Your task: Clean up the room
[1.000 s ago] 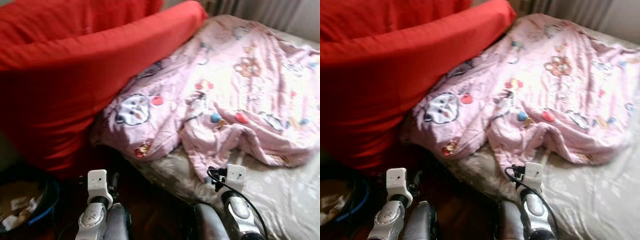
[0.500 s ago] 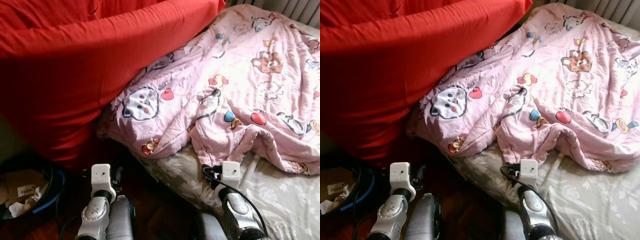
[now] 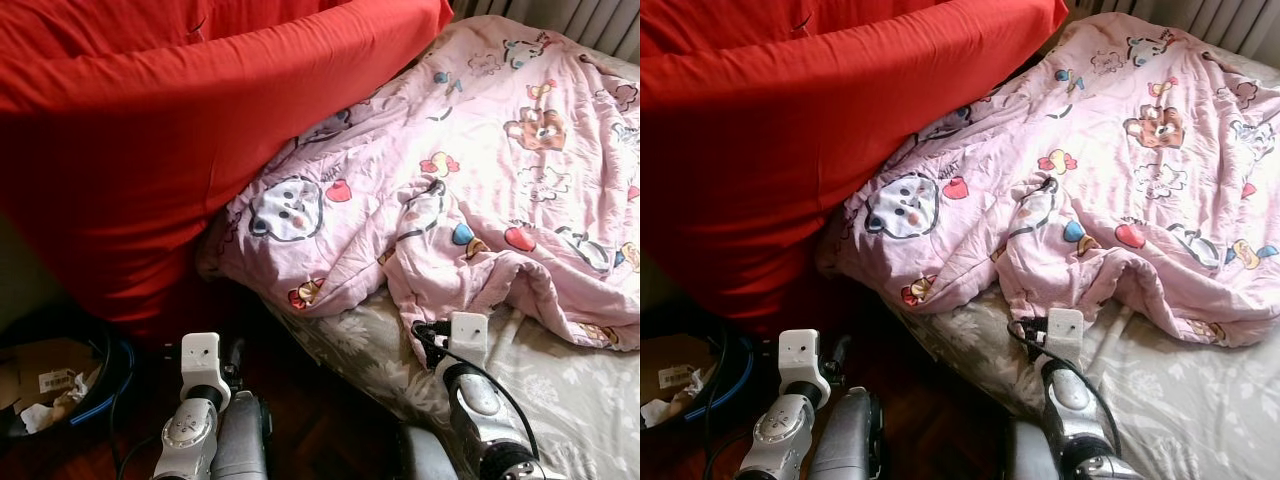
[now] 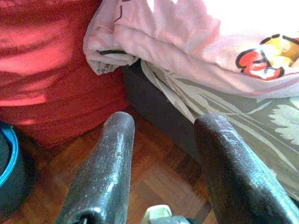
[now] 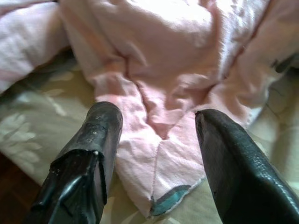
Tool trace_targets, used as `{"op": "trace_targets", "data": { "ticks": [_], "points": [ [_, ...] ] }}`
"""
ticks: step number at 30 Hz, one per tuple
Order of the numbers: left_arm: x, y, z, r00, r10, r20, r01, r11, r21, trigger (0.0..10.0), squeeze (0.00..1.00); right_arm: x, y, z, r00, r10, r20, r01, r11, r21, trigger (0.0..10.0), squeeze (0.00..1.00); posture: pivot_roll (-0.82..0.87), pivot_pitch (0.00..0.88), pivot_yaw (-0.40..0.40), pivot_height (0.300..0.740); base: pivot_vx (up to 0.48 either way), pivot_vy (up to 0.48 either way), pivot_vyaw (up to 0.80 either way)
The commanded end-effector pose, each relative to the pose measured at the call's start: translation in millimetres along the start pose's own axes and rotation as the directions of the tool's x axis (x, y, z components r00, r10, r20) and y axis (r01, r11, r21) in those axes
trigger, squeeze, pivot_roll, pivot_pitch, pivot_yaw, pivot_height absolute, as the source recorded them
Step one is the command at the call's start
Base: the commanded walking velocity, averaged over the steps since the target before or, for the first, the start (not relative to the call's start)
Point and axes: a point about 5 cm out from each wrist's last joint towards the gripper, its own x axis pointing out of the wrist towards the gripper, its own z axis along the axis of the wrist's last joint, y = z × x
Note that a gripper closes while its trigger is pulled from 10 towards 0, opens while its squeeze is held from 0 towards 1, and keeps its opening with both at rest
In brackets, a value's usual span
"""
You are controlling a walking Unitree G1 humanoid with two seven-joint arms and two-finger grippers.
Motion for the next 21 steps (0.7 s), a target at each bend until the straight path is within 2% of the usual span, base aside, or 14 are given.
{"op": "trace_targets", "data": {
  "ticks": [1, 7, 8, 9, 11, 12, 13, 16, 21],
  "points": [
    [-4.5, 3.5, -6.5, 1.000, 0.005, -0.027, -0.005, 1.000, 0.005, 10.0, 0.00, -3.1, -6.0, -11.1, 0.998, -0.035, -0.057, 0.036, 0.999, 0.017, 10.0, 1.00, 0.04, 0.222, 0.007, 0.621, 0.000, 0.000, 0.00],
    [-5.9, 6.1, -7.1, 1.000, 0.005, -0.027, -0.005, 1.000, 0.010, 10.0, 0.00, -4.2, -10.7, -14.3, 0.995, -0.062, -0.074, 0.063, 0.998, 0.015, 10.0, 1.00, 0.05, 0.233, 0.017, 0.621, 0.000, 0.000, 0.00],
    [-6.4, 7.4, -6.8, 1.000, 0.005, -0.025, -0.005, 1.000, 0.014, 10.0, 0.00, -4.5, -14.7, -15.4, 0.992, -0.088, -0.085, 0.092, 0.995, 0.038, 10.0, 1.00, 0.05, 0.235, 0.019, 0.621, 0.000, 0.000, 0.00],
    [-6.5, 8.0, -6.5, 1.000, 0.004, -0.023, -0.004, 1.000, 0.016, 10.0, 0.00, -4.6, -15.4, -15.6, 0.992, -0.093, -0.088, 0.097, 0.994, 0.049, 10.0, 0.59, 0.05, 0.238, 0.022, 0.621, 0.000, 0.000, 0.00],
    [-6.7, 8.4, -6.3, 1.000, 0.004, -0.022, -0.003, 1.000, 0.017, 10.0, 0.00, -4.6, -15.6, -15.8, 0.992, -0.094, -0.090, 0.099, 0.994, 0.055, 10.0, 0.59, 0.06, 0.240, 0.023, 0.621, 0.000, 0.000, 0.00],
    [-6.6, 8.7, -5.5, 1.000, 0.002, -0.018, -0.002, 1.000, 0.018, 10.0, 0.00, -4.7, -14.8, -16.1, 0.992, -0.088, -0.090, 0.093, 0.994, 0.056, 10.0, 0.00, 0.06, 0.244, 0.026, 0.621, 0.000, 0.000, 0.00],
    [-6.6, 8.7, -5.5, 1.000, 0.002, -0.018, -0.002, 1.000, 0.018, 10.0, 0.00, -4.7, -14.8, -16.1, 0.992, -0.088, -0.090, 0.093, 0.994, 0.056, 10.0, 0.00, 0.06, 0.244, 0.026, 0.621, 0.000, 0.000, 0.00],
    [1.6, 6.9, 11.2, 0.999, -0.009, 0.041, 0.008, 1.000, 0.013, 10.0, 0.00, -4.6, -8.4, -16.0, 0.995, -0.048, -0.082, 0.052, 0.997, 0.049, 10.0, 0.00, 0.07, 0.262, 0.035, 0.621, 0.000, 0.000, 0.00],
    [6.2, 5.8, 24.3, 0.996, -0.023, 0.087, 0.022, 1.000, 0.013, 10.0, 0.00, -5.3, -7.9, -18.7, 0.993, -0.057, -0.100, 0.062, 0.997, 0.044, 10.0, 0.00, 0.08, 0.278, 0.045, 0.621, 0.000, 0.000, 0.00]
  ]
}}
